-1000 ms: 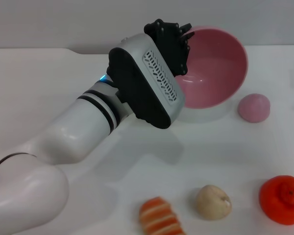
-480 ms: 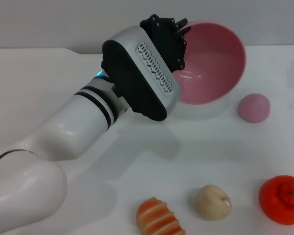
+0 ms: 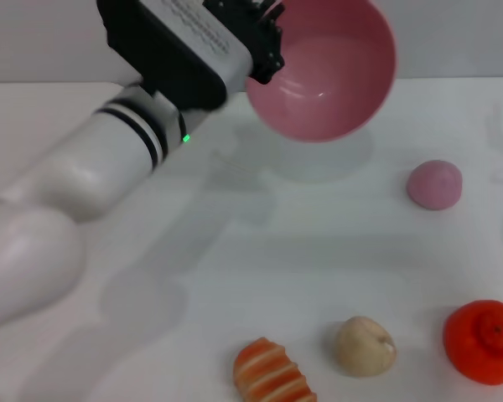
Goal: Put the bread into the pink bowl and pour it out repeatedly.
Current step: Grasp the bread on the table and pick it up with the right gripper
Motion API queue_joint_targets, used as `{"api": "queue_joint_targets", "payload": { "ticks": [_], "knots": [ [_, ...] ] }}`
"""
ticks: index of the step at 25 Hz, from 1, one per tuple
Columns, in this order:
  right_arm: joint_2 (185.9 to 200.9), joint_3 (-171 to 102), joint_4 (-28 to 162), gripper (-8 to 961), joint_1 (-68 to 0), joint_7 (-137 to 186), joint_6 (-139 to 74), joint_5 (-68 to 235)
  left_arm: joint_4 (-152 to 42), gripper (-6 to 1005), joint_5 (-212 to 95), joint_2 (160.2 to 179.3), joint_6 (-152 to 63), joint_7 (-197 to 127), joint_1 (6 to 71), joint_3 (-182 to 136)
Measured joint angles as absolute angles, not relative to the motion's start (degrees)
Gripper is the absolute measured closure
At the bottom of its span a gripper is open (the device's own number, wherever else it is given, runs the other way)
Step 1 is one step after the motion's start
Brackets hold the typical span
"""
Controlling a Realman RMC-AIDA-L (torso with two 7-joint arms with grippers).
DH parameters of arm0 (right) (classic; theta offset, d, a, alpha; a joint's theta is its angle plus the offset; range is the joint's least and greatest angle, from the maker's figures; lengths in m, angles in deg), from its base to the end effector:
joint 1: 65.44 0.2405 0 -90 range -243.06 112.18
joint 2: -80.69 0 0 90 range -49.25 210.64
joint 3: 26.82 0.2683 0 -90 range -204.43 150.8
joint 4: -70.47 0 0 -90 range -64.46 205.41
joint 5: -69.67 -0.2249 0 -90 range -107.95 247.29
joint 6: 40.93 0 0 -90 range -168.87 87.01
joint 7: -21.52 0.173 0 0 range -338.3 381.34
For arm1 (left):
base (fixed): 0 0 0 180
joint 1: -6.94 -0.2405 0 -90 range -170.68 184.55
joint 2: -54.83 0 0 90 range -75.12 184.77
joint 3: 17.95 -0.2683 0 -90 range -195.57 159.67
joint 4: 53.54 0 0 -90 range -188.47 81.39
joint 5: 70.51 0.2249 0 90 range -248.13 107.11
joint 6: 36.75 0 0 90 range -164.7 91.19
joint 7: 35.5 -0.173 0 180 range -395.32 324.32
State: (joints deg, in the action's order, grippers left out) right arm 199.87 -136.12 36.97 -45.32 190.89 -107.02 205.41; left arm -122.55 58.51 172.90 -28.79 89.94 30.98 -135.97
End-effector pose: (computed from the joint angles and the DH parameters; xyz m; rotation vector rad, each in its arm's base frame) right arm 0.2831 0.4012 0.0369 -1.2435 0.3490 0.8057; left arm -0.1120 0.4223 -0.0870 -2.0523 0.0174 -0.4117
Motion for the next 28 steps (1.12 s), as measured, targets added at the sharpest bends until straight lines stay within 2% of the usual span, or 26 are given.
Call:
{"api": "queue_joint_targets", "payload": {
  "ticks": [9, 12, 13, 14, 15, 18, 19, 21, 24, 28],
  "knots": [
    [199.84, -135.96, 36.85, 311, -44.75, 190.89, -103.69, 205.30, -119.49, 924, 55.82, 172.84, -57.53, 98.79, 38.98, -115.42],
    [199.82, -135.62, 36.91, 311, -44.33, 190.89, -101.51, 205.23, -119.49, 924, 55.82, 172.84, -57.53, 98.79, 38.98, -115.42],
    [199.79, -135.58, 36.93, 311, -44.12, 190.89, -100.79, 205.21, -114.62, 923, 53.55, 172.52, -71.08, 97.85, 43.92, -102.00],
    [199.74, -135.57, 36.96, 310, -43.88, 190.89, -99.88, 205.20, -114.62, 923, 53.55, 172.52, -71.08, 97.85, 43.92, -102.00],
    [199.66, -135.51, 36.96, 310, -43.58, 190.89, -98.74, 205.19, -111.13, 923, 53.64, 172.13, -78.18, 96.14, 46.80, -93.10],
    [199.39, -134.71, 36.75, 310, -42.60, 190.89, -94.05, 205.19, -111.13, 923, 53.64, 172.13, -78.18, 96.14, 46.80, -93.10],
    [199.32, -134.14, 36.58, 310, -42.08, 190.89, -91.96, 205.19, -106.66, 923, 53.93, 170.59, -92.79, 91.32, 50.62, -77.10],
    [199.20, -132.63, 36.20, 310, -40.85, 190.89, -86.74, 205.19, -106.51, 923, 53.93, 169.04, -99.08, 90.60, 50.71, -71.93],
    [198.90, -129.80, 34.77, 309, -38.69, 190.88, -76.50, 205.19, -107.09, 922, 53.63, 167.97, -102.19, 91.04, 49.48, -70.79],
    [197.35, -126.81, 33.10, 309, -34.43, 190.88, -60.75, 205.19, -106.99, 922, 53.69, 168.11, -102.81, 91.19, 48.34, -70.76]
  ]
}}
